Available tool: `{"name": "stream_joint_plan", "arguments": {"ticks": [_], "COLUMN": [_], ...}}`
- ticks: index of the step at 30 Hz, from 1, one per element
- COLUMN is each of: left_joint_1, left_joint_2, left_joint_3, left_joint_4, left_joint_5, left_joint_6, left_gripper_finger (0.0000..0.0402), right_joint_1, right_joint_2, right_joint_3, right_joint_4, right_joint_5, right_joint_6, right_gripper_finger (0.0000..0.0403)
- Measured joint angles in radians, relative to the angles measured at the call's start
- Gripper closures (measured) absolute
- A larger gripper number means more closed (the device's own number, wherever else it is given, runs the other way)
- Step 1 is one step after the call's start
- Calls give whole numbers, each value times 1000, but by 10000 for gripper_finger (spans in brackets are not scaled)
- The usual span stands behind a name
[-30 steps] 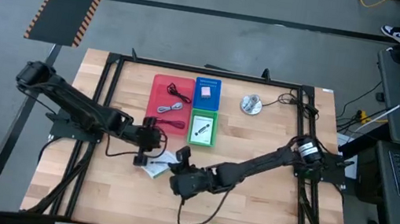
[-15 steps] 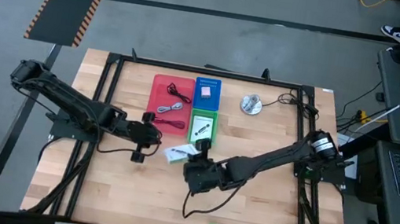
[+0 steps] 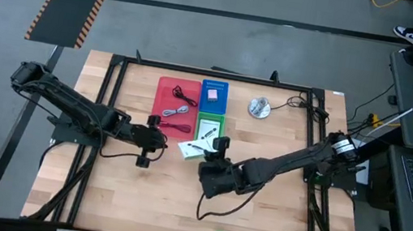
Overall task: Pick and place items into bin
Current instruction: Put the white card reader box into the green bin
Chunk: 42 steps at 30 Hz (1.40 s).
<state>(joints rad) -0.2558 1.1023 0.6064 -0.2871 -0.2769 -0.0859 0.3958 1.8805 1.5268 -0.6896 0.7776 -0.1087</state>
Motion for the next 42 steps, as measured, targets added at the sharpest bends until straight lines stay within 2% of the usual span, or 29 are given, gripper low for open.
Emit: {"name": "stream_joint_plan", "arguments": {"ticks": [9, 16, 21, 26, 32, 38, 42], "left_joint_1": [0, 0, 1, 1, 1, 1, 1], "left_joint_2": [0, 0, 0, 0, 0, 0, 0], "left_joint_3": [1, 1, 1, 1, 1, 1, 1], "left_joint_4": [7, 25, 24, 27, 27, 29, 29], "left_joint_5": [0, 0, 0, -1, -2, -2, -2], "left_joint_6": [3, 4, 4, 4, 13, 35, 32], "left_gripper_finger": [398, 398, 398, 398, 398, 398, 398], "right_joint_1": [-20, -25, -57, -95, -115, -150, -174], "right_joint_2": [-30, -69, -69, -69, -69, -69, -69], "right_joint_3": [-66, -58, -31, -31, -31, -31, -31], "right_joint_4": [-24, -101, -150, -152, -148, -140, -138], "right_joint_5": [87, 134, 49, -21, -36, -194, -213], "right_joint_6": [128, 345, 466, 489, 510, 656, 712], "right_gripper_finger": [401, 402, 403, 403, 403, 403, 403]}}
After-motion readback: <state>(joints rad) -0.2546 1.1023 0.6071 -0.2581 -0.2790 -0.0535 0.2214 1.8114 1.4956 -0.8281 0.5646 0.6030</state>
